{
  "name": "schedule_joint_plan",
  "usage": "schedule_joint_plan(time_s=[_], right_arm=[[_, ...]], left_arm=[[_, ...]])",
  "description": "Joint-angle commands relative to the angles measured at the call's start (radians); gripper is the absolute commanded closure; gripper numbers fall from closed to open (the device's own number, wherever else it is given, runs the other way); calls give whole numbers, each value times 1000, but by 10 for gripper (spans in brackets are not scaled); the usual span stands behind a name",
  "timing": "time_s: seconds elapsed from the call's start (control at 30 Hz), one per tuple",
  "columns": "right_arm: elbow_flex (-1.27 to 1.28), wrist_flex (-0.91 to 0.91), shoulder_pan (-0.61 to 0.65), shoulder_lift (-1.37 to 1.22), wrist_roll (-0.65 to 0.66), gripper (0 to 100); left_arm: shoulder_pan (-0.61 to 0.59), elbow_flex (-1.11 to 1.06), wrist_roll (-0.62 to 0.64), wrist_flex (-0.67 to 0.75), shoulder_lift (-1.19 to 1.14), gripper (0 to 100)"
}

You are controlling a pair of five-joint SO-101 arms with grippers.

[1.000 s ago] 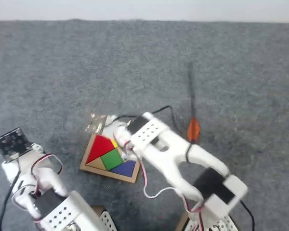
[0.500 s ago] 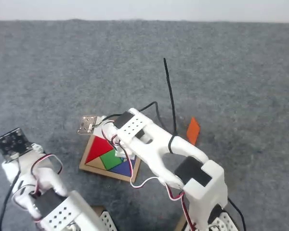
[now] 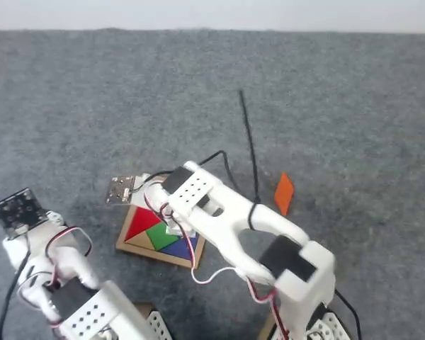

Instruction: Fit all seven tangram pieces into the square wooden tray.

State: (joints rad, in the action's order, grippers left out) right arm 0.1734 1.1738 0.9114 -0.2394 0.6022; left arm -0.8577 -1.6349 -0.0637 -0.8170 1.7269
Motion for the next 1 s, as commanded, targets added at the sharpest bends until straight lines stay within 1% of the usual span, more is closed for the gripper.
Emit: schedule_joint_plan(time_s=[0.0, 0.27, 0.37, 0.43, 0.47, 0.53, 0.6, 0.7, 0.77, 0.87, 0.97], right_arm=[[-23, 93, -73, 154, 8, 955], [-17, 251, -222, 309, -11, 954], [-3, 263, -334, 314, -64, 954], [44, 217, -418, 312, -107, 953], [77, 170, -460, 311, -164, 953], [153, 61, -530, 311, -328, 935], [213, -25, -576, 311, -497, 880], [245, -93, -598, 311, -799, 808], [249, -110, -599, 308, -982, 800], [244, -110, -618, 263, -1160, 800], [224, -101, -647, 188, -1263, 800]], left_arm=[[6, 8, -15, 5, 14, 984], [6, 8, -15, 3, 14, 984], [6, 8, -15, 3, 14, 984], [6, 8, -15, 3, 14, 984], [6, 8, -15, 3, 14, 984], [6, 8, -15, 3, 14, 984], [6, 8, -15, 3, 14, 984], [6, 8, -15, 3, 14, 984], [6, 8, -15, 3, 14, 984], [6, 8, -15, 3, 14, 984], [6, 8, -15, 3, 14, 984]])
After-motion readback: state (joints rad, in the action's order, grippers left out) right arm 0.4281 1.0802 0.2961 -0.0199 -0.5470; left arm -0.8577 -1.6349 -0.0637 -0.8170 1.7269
